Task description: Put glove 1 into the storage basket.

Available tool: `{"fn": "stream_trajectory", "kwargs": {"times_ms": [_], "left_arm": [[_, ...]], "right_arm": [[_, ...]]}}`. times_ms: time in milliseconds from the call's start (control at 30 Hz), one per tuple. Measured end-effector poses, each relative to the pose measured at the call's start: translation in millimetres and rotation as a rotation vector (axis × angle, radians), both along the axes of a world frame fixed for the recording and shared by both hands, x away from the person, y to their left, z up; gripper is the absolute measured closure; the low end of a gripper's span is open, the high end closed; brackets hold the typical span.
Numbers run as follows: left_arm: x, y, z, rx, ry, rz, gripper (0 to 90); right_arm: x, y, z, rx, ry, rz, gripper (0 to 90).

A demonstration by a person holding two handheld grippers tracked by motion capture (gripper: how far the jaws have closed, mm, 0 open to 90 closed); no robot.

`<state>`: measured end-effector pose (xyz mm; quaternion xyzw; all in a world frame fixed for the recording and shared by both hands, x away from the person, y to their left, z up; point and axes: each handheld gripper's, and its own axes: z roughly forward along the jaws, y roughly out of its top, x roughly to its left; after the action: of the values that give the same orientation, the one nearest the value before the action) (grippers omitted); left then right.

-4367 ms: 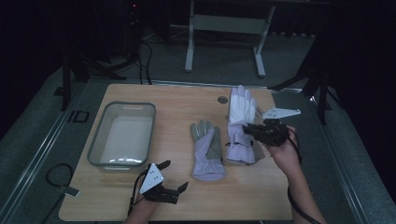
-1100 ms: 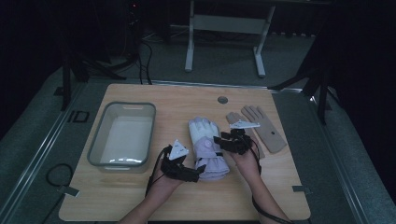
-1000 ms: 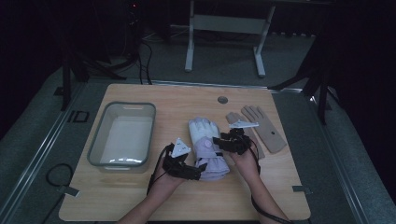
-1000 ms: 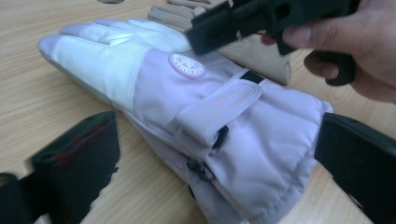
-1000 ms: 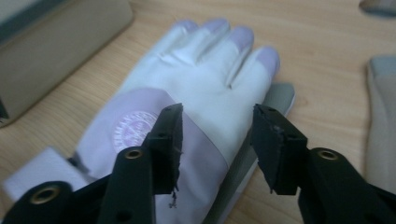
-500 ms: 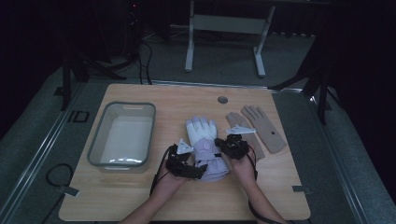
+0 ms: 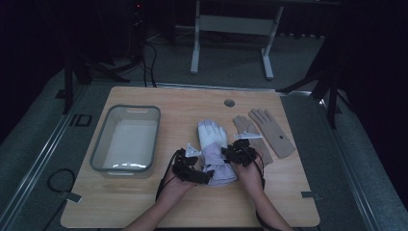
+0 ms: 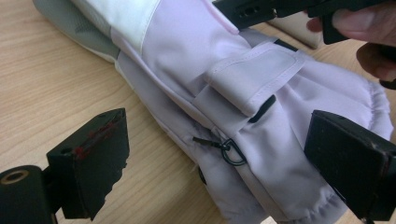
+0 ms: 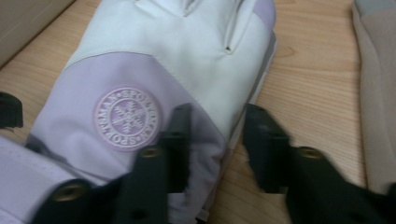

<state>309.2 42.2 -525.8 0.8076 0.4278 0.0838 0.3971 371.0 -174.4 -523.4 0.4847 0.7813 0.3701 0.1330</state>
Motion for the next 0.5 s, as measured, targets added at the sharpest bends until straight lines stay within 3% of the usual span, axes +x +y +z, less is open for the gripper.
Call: {"fn": "stream_trajectory", "kwargs": {"times_ms": [133,233,300,400,500], "left_arm": [[0.5,0.1,-7.2,0.009,0.026,0.007,12.2],[1.1,-0.2,-11.8,0.013,0.047,0.003,14.9],[1.6,0.3,-12.9,0.005,0.056,-0.006,18.3],[1.9,1.5,-14.8,-0.006,0.072,-0.010,21.5],[2.9,3.2,-19.0,-0.023,0.093,-0.008,22.7]], "right_arm": [[5.7,-6.5,-5.0,0.048,0.058,-0.006,52.6],[9.6,-8.7,-11.3,0.057,0.111,0.006,52.0],[12.0,-9.6,-13.9,0.054,0.131,0.022,54.6],[16.7,-13.5,-16.9,0.105,0.182,0.040,60.2],[17.3,-13.3,-19.6,0.125,0.192,0.056,64.7]]}}
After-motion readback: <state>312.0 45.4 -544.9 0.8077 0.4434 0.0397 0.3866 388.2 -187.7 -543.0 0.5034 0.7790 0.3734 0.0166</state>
